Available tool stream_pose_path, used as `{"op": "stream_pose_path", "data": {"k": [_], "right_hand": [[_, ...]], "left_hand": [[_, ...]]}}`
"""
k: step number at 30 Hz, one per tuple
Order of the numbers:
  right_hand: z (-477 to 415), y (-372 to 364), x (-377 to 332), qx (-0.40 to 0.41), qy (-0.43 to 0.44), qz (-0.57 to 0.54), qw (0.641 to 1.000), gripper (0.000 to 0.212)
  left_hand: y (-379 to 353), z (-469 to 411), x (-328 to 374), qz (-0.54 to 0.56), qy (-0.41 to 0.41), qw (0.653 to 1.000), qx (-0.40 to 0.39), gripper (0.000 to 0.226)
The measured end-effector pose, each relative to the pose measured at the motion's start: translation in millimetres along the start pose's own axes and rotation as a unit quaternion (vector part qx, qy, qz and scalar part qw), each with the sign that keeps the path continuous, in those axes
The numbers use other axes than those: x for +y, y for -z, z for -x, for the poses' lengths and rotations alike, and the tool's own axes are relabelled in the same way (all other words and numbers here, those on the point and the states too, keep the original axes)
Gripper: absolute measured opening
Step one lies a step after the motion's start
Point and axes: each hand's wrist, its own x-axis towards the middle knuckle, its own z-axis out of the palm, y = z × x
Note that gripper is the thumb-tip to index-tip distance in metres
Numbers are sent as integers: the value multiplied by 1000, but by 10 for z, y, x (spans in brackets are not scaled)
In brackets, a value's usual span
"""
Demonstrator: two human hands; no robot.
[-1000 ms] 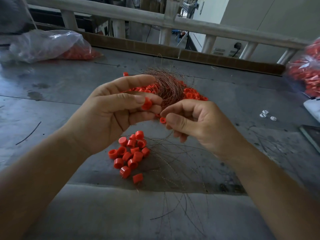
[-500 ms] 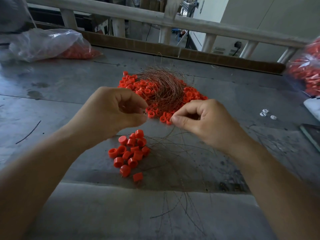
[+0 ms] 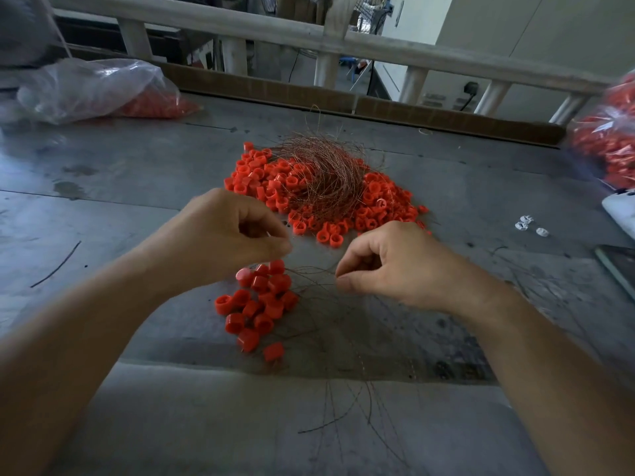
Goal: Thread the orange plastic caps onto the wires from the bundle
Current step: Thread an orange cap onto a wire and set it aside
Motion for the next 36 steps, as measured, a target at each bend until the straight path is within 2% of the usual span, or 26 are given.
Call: {"op": "stream_pose_path", "data": {"k": [2, 4, 6, 10, 14, 17, 20, 24, 30, 36], "right_hand": [[7, 7, 1, 17, 0, -7, 1000, 9], [10, 14, 1, 37, -1, -18, 999, 11], [10, 23, 0, 55, 2, -19, 998, 12], [9, 21, 2, 67, 6, -18, 998, 12], [1, -5, -2, 66, 8, -17, 998, 12], [-4, -26, 1, 63, 6, -19, 998, 12], [-9, -30, 5, 63, 1, -19, 998, 11], [-9, -27, 14, 64, -6, -15, 998, 10], [-19, -31, 3, 71, -7, -3, 997, 11], [-21, -25, 0, 84, -4, -10, 996, 11]], "left_hand": [[-4, -49, -61, -29, 8, 998, 62, 17], [-3, -104, -118, -86, 16, 989, 120, 12], [2, -171, -182, -132, 27, 979, 151, 24], [6, -324, -365, -153, 84, 974, 144, 60], [-8, -484, -507, -155, 121, 972, 127, 69], [-3, -566, -576, -163, 117, 974, 103, 65], [-24, -568, -605, -202, 61, 974, 78, 54], [-39, -527, -555, -220, 4, 967, 130, 40], [-84, -467, -481, -216, -43, 963, 153, 31], [-77, -405, -405, -170, -27, 969, 179, 24]]}}
